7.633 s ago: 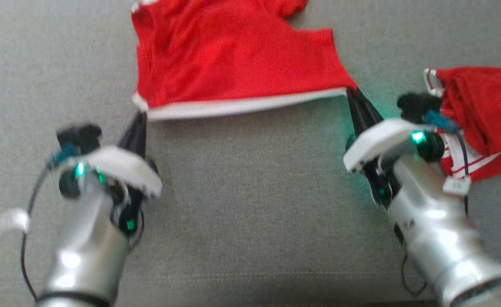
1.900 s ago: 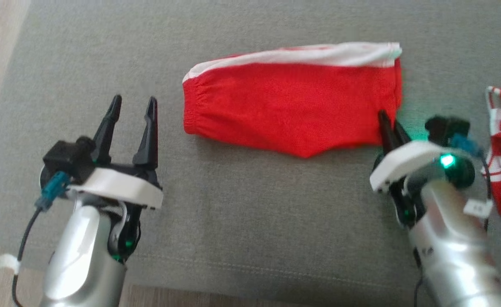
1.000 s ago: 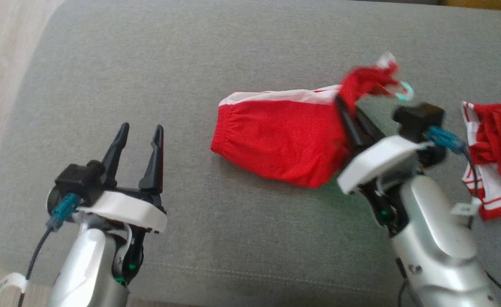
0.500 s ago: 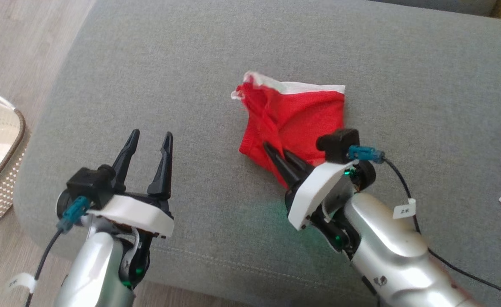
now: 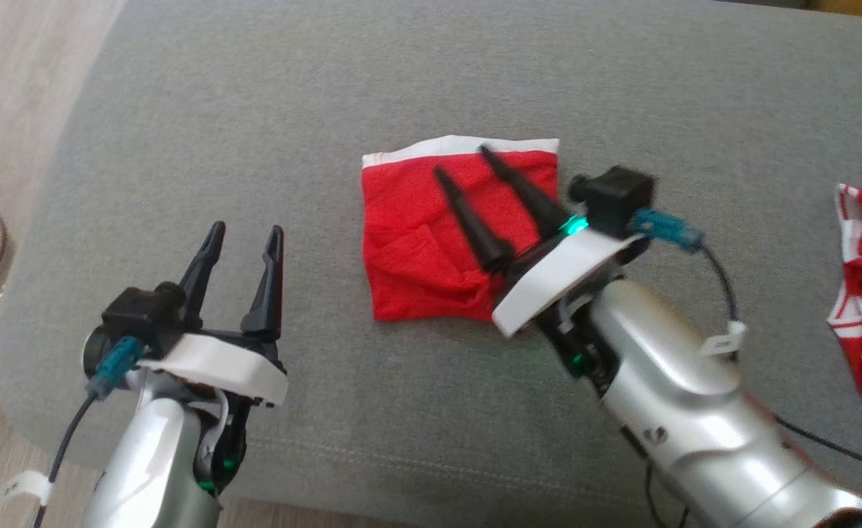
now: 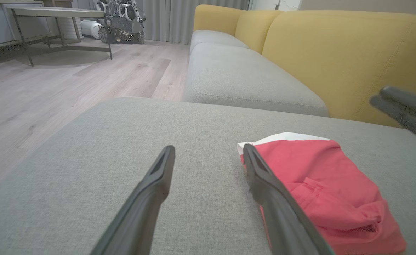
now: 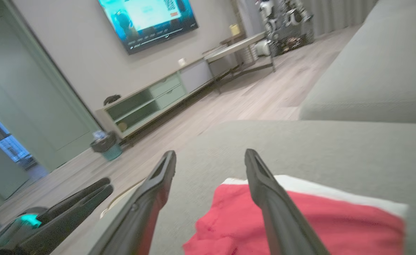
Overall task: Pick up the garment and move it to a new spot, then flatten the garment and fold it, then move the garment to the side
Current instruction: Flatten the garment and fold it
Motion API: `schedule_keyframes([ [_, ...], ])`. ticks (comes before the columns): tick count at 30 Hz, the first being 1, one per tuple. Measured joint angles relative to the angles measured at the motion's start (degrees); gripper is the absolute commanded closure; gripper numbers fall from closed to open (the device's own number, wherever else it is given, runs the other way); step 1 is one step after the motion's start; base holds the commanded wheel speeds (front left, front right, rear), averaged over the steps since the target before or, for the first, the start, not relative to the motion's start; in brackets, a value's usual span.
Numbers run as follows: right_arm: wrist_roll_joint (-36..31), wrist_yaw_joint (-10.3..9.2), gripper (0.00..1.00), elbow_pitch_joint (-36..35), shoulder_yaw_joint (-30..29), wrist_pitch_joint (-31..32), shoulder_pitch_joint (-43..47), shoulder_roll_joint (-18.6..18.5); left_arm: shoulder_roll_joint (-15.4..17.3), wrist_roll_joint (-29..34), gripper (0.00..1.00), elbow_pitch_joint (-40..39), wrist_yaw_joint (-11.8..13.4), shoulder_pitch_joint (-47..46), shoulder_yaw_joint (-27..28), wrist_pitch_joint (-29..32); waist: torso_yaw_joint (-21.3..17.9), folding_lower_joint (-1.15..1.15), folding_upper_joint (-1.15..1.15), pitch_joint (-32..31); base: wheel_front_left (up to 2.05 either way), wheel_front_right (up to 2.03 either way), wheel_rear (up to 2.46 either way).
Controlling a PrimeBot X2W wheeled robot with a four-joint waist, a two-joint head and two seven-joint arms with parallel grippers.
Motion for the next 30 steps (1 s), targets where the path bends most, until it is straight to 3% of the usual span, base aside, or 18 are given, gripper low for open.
schedule_keyframes([
  [8,-13.67,0.0,0.0,-2.32,-20.12,-1.3,5.58,-0.02,1.53,0.0,0.0,-1.81,1.15,0.05,0.9,0.0,-3.68,0.0,0.0,-0.85,0.0,0.0,0.0],
  [9,-13.67,0.0,0.0,-2.32,-20.12,-1.3,5.58,-0.02,1.53,0.0,0.0,-1.81,1.15,0.05,0.9,0.0,-3.68,0.0,0.0,-0.85,0.0,0.0,0.0],
  [16,-24.93,0.0,0.0,-13.73,-34.97,4.77,18.24,0.04,3.15,0.01,0.0,-4.27,2.11,1.02,1.42,0.11,-6.19,0.0,0.0,-1.65,0.0,0.0,0.0],
  [23,-27.74,0.0,0.0,-24.34,-38.24,10.29,25.05,0.7,3.91,0.02,0.0,-5.77,2.4,2.8,1.4,1.03,-7.13,0.0,0.0,-2.38,0.0,0.0,0.0],
  [30,-27.77,0.0,0.0,-28.37,-38.86,12.74,27.13,0.87,4.44,0.02,0.0,-6.79,2.86,2.98,0.86,1.59,-7.1,0.0,0.0,-2.5,0.0,0.0,0.0],
])
